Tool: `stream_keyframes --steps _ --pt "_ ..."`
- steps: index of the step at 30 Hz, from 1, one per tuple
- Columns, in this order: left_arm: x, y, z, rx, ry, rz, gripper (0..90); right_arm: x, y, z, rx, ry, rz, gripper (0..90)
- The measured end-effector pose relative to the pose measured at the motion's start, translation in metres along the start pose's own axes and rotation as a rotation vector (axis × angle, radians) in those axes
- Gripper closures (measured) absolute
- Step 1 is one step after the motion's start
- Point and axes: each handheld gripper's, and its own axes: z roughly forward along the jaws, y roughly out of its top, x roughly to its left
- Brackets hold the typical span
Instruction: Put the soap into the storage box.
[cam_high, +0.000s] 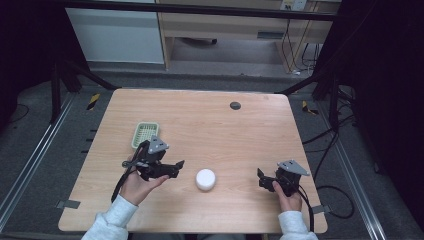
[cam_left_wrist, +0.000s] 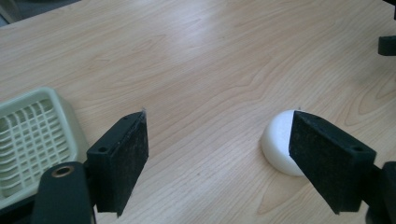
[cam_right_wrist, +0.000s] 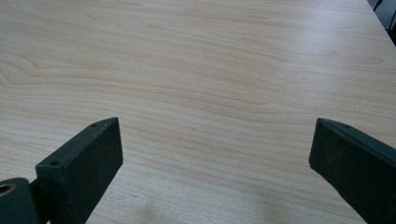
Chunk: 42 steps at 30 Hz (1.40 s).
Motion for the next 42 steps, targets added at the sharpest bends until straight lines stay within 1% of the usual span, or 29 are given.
stream_keyframes --steps 3,5,6,7,8,16,21,27,32,35,42 --pt "-0.005 0.003 0.005 0.017 -0.009 0.014 19.7 0.000 0.000 0.000 0.000 0.000 0.001 3.1" --pt "-0.007 0.004 0.007 0.015 -0.012 0.009 19.6 0.000 0.000 0.000 -0.001 -0.001 -0.001 3.2" --pt "-0.011 0.005 0.011 0.024 -0.020 0.017 19.5 0.000 0.000 0.000 -0.001 -0.001 0.001 3.2" --pt "-0.011 0.005 0.011 0.024 -0.020 0.017 19.5 0.000 0.000 0.000 0.000 0.000 0.002 3.2" --pt "-0.015 0.007 0.015 0.036 -0.026 0.032 19.4 0.000 0.000 0.000 -0.001 -0.001 0.001 3.2" --pt "-0.030 0.007 0.029 0.071 -0.049 0.058 18.4 0.000 0.000 0.000 0.000 0.001 0.004 3.2" --pt "-0.037 0.007 0.038 0.099 -0.050 0.071 18.1 -0.001 0.000 0.000 0.000 0.002 0.006 3.2" --pt "-0.046 0.006 0.048 0.128 -0.060 0.097 17.4 0.000 0.000 0.001 0.001 0.003 0.006 3.2" --pt "-0.052 0.005 0.056 0.145 -0.074 0.105 16.7 0.000 0.000 0.001 0.000 0.003 0.008 3.2" --pt "-0.056 0.005 0.060 0.160 -0.074 0.114 16.3 0.000 0.000 0.000 0.002 0.006 0.008 3.2" --pt "-0.064 0.004 0.069 0.172 -0.082 0.118 15.9 0.000 0.000 0.000 -0.001 0.008 0.007 3.2"
